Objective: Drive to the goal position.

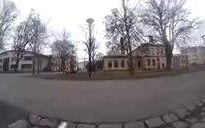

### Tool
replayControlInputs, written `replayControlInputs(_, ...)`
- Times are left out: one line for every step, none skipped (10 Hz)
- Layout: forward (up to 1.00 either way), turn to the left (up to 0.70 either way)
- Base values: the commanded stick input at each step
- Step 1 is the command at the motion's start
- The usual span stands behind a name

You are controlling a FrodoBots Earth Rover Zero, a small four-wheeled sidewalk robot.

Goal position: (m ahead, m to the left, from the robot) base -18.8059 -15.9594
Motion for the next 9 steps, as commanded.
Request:
replayControlInputs(1.0, 0.4)
replayControlInputs(1.0, 0.4)
replayControlInputs(1.0, 0.4)
replayControlInputs(1.0, 0.4)
replayControlInputs(1.0, 0.4)
replayControlInputs(1.0, 0.33)
replayControlInputs(1.0, 0.0)
replayControlInputs(1.0, 0.0)
replayControlInputs(1.0, 0.0)
